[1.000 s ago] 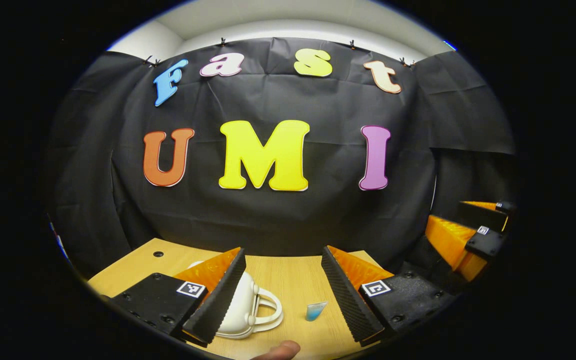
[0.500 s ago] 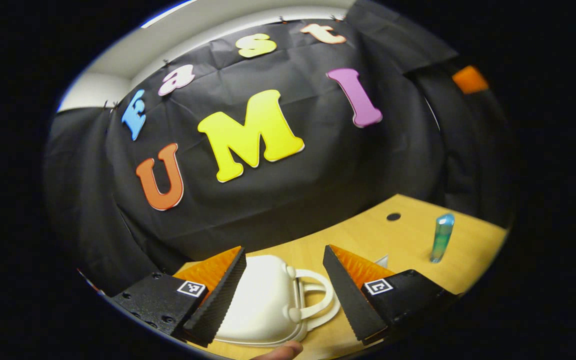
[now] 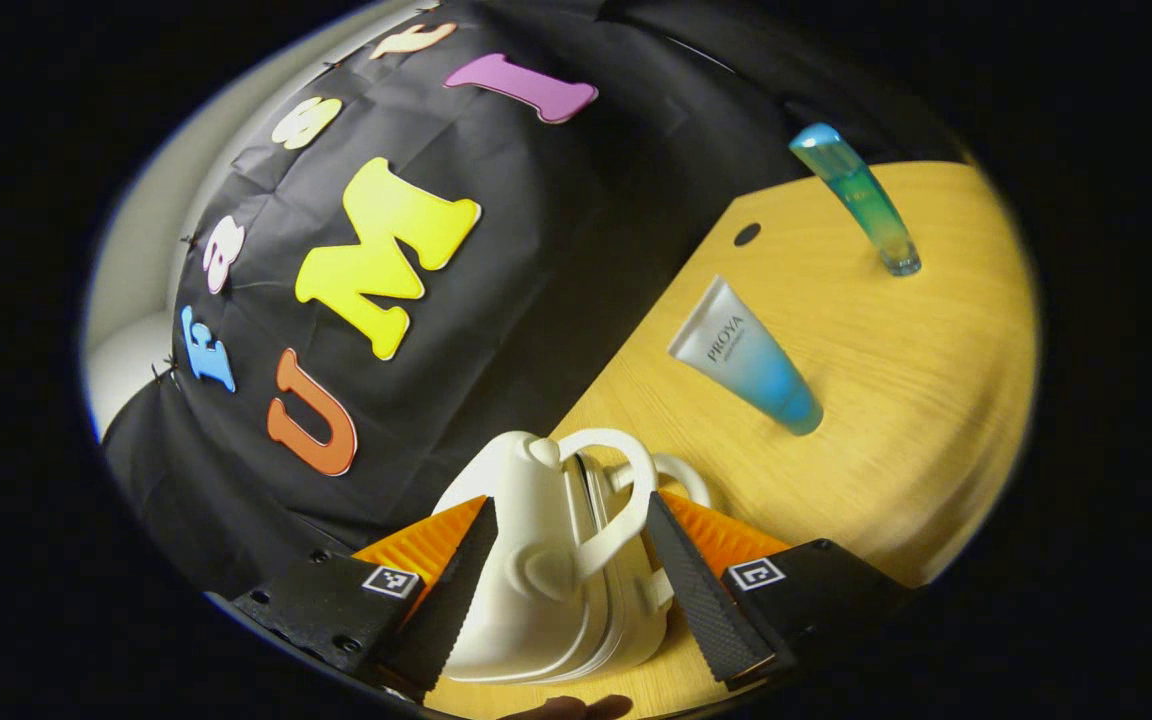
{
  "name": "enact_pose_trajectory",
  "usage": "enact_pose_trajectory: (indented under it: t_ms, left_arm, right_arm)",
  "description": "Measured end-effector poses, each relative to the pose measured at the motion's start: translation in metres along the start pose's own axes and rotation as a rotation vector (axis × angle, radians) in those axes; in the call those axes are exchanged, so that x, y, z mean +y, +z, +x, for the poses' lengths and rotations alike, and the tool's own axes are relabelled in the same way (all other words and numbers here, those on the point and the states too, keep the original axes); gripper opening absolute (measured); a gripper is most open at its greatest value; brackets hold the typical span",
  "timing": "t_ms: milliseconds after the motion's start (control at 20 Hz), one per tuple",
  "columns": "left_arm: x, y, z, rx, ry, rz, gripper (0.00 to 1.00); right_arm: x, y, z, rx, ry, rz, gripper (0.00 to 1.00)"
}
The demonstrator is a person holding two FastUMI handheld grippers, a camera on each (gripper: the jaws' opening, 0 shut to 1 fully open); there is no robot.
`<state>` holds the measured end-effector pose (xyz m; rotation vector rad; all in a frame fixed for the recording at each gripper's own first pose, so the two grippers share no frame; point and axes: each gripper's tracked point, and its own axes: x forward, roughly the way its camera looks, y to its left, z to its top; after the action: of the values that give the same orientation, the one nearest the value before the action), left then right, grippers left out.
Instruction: First open the suitcase, pack the skin care products into it, and then close the suitcase.
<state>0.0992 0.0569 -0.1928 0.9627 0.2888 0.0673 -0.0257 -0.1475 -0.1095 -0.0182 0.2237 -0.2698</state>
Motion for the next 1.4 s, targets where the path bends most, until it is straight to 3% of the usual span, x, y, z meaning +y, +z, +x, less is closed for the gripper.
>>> enact_pose_trajectory:
  t_ms: [200,300,350,500,550,650,900,1100,1400]
  left_arm:
    - [-0.013,0.015,0.012,-0.032,0.017,0.181,0.88]
    - [-0.020,0.013,0.022,0.006,-0.005,0.252,0.76]
    - [-0.021,0.013,0.024,0.005,-0.008,0.274,0.65]
    - [-0.032,0.014,0.027,0.015,-0.033,0.331,0.43]
    - [-0.036,0.011,0.029,0.035,-0.053,0.357,0.31]
    - [-0.035,0.006,0.029,0.071,-0.063,0.406,0.18]
    - [-0.032,0.010,0.029,0.088,-0.099,0.359,0.10]
    - [-0.024,0.018,0.022,0.108,-0.147,0.271,0.09]
    - [0.029,0.030,0.008,0.107,-0.172,0.107,0.03]
  right_arm:
    - [-0.017,-0.016,0.004,0.035,-0.016,0.000,0.80]
    - [-0.022,-0.020,0.006,0.043,-0.019,0.002,0.81]
    - [-0.024,-0.019,0.007,0.044,-0.022,0.002,0.81]
    - [-0.023,-0.027,0.009,0.062,-0.023,-0.001,0.80]
    - [-0.021,-0.028,0.010,0.067,-0.021,-0.003,0.80]
    - [-0.019,-0.032,0.010,0.077,-0.023,-0.011,0.81]
    - [-0.003,-0.034,0.010,0.090,-0.016,-0.015,0.81]
    - [0.013,-0.031,0.005,0.080,-0.009,-0.027,0.81]
    - [0.034,-0.022,0.003,0.063,-0.002,-0.036,0.81]
